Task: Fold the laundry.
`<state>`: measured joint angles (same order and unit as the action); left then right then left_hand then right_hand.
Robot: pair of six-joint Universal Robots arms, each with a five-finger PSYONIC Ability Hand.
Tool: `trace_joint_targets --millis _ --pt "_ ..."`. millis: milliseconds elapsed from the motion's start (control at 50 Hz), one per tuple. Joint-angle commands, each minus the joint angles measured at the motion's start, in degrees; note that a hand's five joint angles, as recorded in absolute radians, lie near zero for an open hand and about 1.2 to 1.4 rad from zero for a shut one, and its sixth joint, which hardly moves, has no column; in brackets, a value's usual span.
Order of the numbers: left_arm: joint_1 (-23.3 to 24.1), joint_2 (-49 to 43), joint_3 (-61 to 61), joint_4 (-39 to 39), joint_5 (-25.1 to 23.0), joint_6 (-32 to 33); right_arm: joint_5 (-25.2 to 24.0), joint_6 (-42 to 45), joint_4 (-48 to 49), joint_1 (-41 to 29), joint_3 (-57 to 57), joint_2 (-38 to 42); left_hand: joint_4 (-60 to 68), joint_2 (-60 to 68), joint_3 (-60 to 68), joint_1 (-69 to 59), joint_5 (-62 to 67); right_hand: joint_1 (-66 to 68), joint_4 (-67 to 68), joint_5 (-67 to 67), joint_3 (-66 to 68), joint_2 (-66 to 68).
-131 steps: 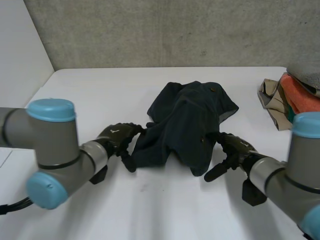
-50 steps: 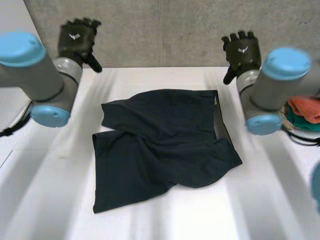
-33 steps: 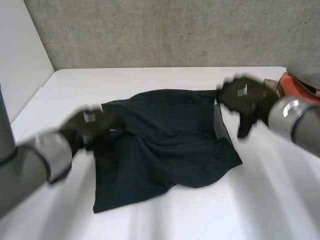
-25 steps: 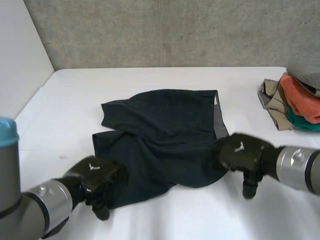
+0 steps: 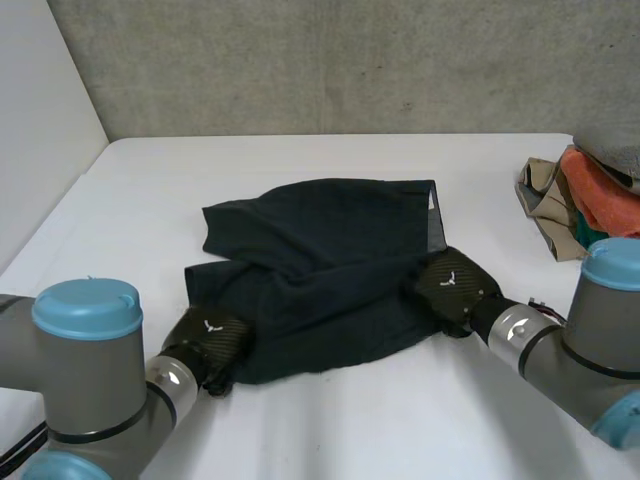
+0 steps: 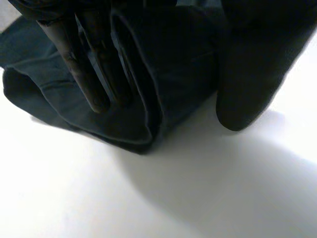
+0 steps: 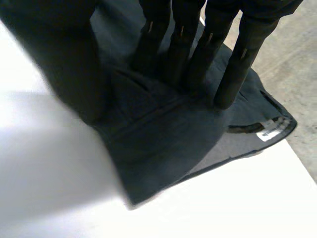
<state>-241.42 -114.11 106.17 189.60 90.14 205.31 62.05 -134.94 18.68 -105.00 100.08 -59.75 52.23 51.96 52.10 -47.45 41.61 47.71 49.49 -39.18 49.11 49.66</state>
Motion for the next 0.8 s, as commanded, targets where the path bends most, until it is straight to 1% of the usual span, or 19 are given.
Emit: trace_joint_targets --millis 20,60,120,160,180,200,220,260,300,340,420,440,520,580,640,700,720,780,800 --pt "-0.3 0.0 -0.4 8.8 1.1 2.3 4.2 0.0 5.5 -0.6 -3.2 4.3 27.8 28.0 27.9 -32.5 28.4 32.3 30.5 -30.8 30.9 30.3" --pt "-0.9 2.1 -0.5 12.0 2.2 2.2 6.6 -0.2 6.0 -1.0 -4.4 4.6 27.8 28.0 27.9 -32.5 28.4 32.3 30.5 -30.8 30.9 30.3" --pt "-1.2 7.7 -1.1 13.2 3.1 1.2 9.6 -0.8 2.6 -1.7 -5.4 2.9 27.8 28.0 27.9 -32.5 28.4 32.3 30.5 -30.8 30.9 30.3" --pt "-1.0 14.6 -2.1 11.5 2.9 -0.1 10.7 -2.1 -3.7 -2.7 -7.1 -3.1 27.8 28.0 27.9 -32.5 28.4 32.3 30.5 -30.8 30.9 30.3" --pt "-0.9 19.7 -3.3 9.1 2.4 -1.2 10.9 -3.5 -8.8 -3.0 -9.4 -9.2 27.8 28.0 27.9 -32.5 28.4 32.3 30.5 -30.8 30.9 30.3" --pt "-1.1 22.2 -4.2 7.7 2.0 -1.9 10.9 -4.4 -11.5 -2.8 -10.9 -11.8 27.8 28.0 27.9 -32.5 28.4 32.3 30.5 -30.8 30.9 30.3" --pt "-1.3 26.5 -6.8 4.7 0.7 -3.4 10.6 -6.2 -17.5 -2.6 -14.6 -16.8 27.8 28.0 27.9 -32.5 28.4 32.3 30.5 -30.8 30.9 30.3" --pt "-1.6 30.5 -10.3 1.1 -0.8 -5.0 10.2 -8.0 -21.7 -1.8 -18.9 -20.1 27.8 28.0 27.9 -32.5 28.4 32.3 30.5 -30.8 30.9 30.3" --pt "-2.9 35.3 -18.4 -6.9 -3.0 -7.7 8.7 -12.5 -28.0 -0.3 -28.1 -22.9 27.8 28.0 27.9 -32.5 28.4 32.3 30.5 -30.8 30.9 30.3" --pt "-3.7 35.0 -22.7 -10.5 -3.7 -8.7 8.1 -14.6 -30.2 0.0 -32.8 -22.9 27.8 28.0 27.9 -32.5 28.4 32.3 30.5 -30.8 30.9 30.3" --pt "-5.1 31.0 -32.8 -18.8 -4.0 -9.2 8.3 -17.3 -33.9 -1.5 -41.5 -20.1 27.8 28.0 27.9 -32.5 28.4 32.3 30.5 -30.8 30.9 30.3" --pt "-5.6 28.1 -36.2 -21.8 -3.8 -9.2 9.0 -17.2 -34.8 -1.9 -44.1 -18.1 27.8 28.0 27.9 -32.5 28.4 32.3 30.5 -30.8 30.9 30.3" --pt "-6.8 19.8 -41.3 -26.3 -3.4 -9.2 12.0 -16.8 -36.3 -3.3 -46.4 -13.0 27.8 28.0 27.9 -32.5 28.4 32.3 30.5 -30.8 30.9 30.3" --pt "-7.1 14.3 -42.9 -26.9 -3.4 -9.2 13.4 -16.1 -35.7 -4.1 -45.9 -9.2 27.8 28.0 27.9 -32.5 28.4 32.3 30.5 -30.8 30.9 30.3" --pt "-7.4 6.1 -44.6 -25.9 -3.5 -9.1 14.9 -14.7 -33.9 -5.0 -45.0 -3.6 27.8 28.0 27.9 -32.5 28.4 32.3 30.5 -30.8 30.9 30.3" --pt "-7.8 -2.2 -47.6 -22.2 -3.6 -8.9 17.1 -14.2 -31.0 -6.0 -45.1 2.0 27.8 28.0 27.9 -32.5 28.4 32.3 30.5 -30.8 30.9 30.3" --pt "-8.3 -5.9 -49.6 -19.6 -3.7 -8.6 18.4 -14.4 -28.5 -7.0 -45.5 4.7 27.8 28.0 27.9 -32.5 28.4 32.3 30.5 -30.8 30.9 30.3" --pt "-9.0 -10.9 -53.8 -14.4 -3.5 -7.8 20.4 -15.1 -21.9 -7.9 -47.5 8.5 27.8 28.0 27.9 -32.5 28.4 32.3 30.5 -30.8 30.9 30.3" --pt "-9.5 -13.3 -56.7 -10.2 -3.0 -7.8 22.0 -16.1 -16.3 -8.3 -49.5 10.5 27.8 28.0 27.9 -32.5 28.4 32.3 30.5 -30.8 30.9 30.3"
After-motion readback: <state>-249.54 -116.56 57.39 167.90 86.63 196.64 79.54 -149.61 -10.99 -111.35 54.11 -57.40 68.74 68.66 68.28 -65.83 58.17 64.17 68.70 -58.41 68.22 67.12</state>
